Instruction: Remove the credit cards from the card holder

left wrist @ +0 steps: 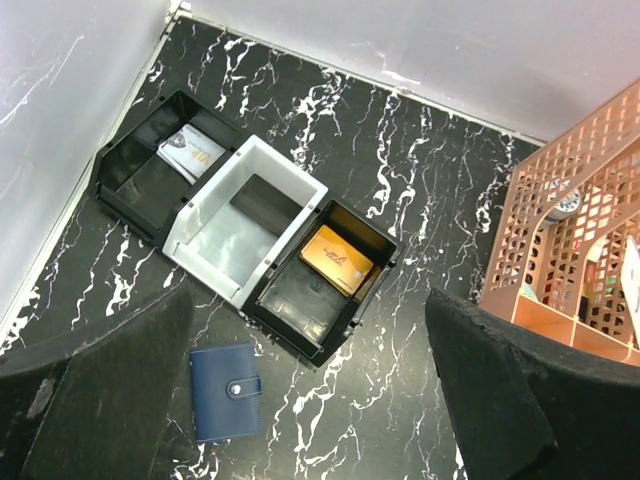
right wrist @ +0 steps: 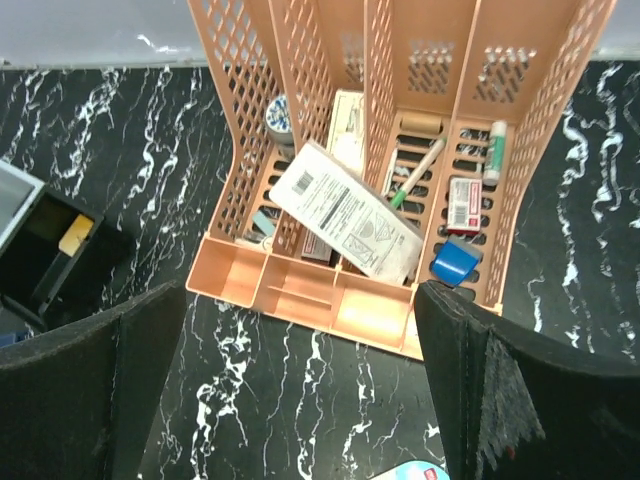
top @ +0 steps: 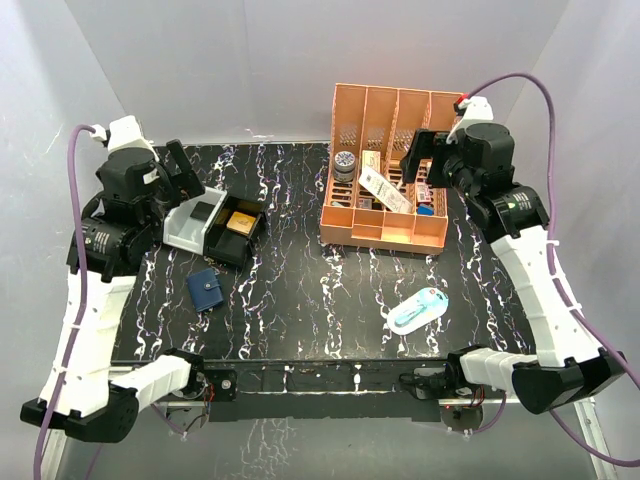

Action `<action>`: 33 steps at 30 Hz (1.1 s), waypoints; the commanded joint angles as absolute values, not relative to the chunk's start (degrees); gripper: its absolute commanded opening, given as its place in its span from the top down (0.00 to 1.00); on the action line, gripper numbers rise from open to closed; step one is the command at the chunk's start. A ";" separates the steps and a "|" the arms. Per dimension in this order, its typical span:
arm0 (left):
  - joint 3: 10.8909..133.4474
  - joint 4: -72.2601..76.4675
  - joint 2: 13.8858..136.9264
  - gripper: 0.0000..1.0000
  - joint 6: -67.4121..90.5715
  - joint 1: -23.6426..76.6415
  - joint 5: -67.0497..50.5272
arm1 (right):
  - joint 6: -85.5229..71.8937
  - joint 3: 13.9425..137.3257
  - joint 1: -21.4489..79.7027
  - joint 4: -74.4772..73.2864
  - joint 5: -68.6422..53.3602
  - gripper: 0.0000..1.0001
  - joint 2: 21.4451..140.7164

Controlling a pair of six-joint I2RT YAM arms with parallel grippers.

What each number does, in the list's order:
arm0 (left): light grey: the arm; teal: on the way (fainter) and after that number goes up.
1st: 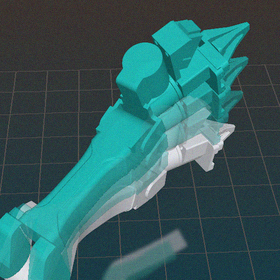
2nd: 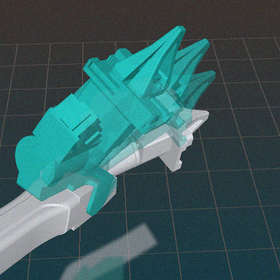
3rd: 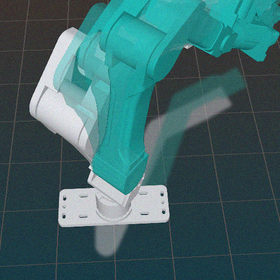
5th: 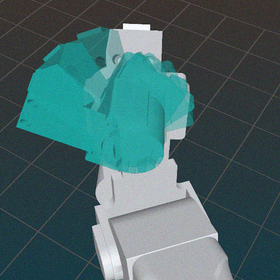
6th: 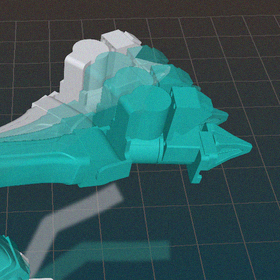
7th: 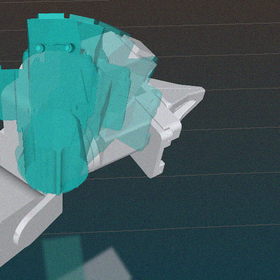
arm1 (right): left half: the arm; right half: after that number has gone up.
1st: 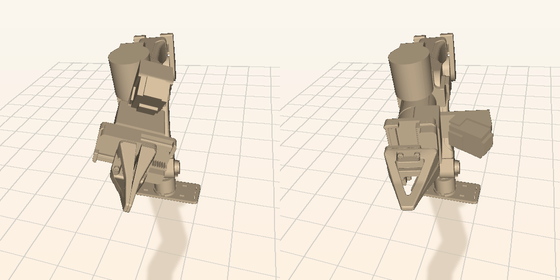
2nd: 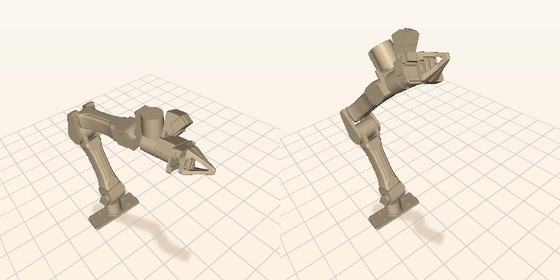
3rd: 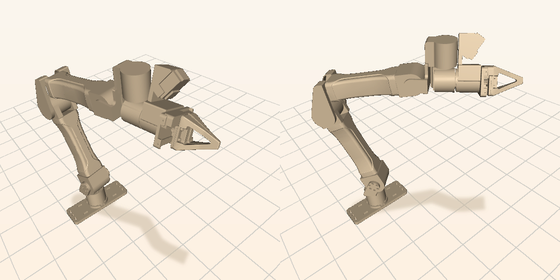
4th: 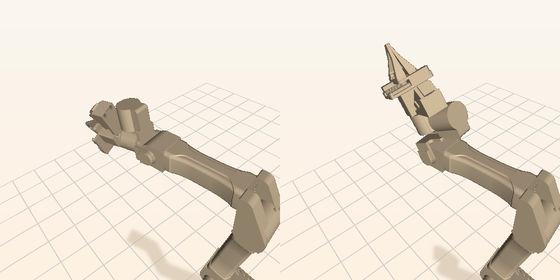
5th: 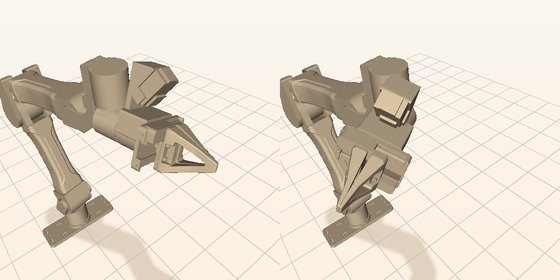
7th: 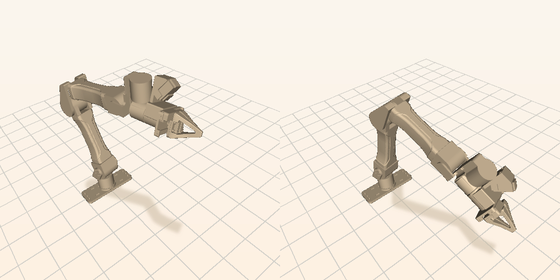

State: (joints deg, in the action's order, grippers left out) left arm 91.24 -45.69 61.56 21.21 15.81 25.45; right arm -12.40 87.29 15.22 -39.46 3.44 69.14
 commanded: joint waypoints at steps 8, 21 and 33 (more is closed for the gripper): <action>77.32 -39.83 59.53 0.01 21.92 10.68 13.70 | -13.29 77.87 16.75 -37.39 -3.43 0.02 71.18; 58.59 -35.59 57.37 0.01 26.57 7.10 -9.37 | -21.98 75.74 20.82 -37.61 -2.55 0.24 85.36; 52.63 -34.62 53.13 0.01 28.08 6.34 -16.17 | -28.11 76.07 21.63 -34.14 7.55 0.39 95.48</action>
